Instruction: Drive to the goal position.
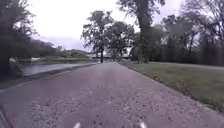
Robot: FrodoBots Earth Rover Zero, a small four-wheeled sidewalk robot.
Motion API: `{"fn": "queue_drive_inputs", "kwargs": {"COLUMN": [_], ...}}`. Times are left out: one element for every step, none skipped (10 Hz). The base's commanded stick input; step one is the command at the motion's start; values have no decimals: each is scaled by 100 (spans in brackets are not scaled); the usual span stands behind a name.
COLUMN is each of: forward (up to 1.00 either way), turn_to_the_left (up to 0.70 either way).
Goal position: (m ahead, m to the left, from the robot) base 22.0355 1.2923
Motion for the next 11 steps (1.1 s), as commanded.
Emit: {"fn": "queue_drive_inputs", "kwargs": {"forward": [70, 70, 70, 70, 70, 70, 70, 70, 70, 70, 70], "turn_to_the_left": [0, 0, 0, 0, 0, 0, 0, 0, 0, 0, 0]}}
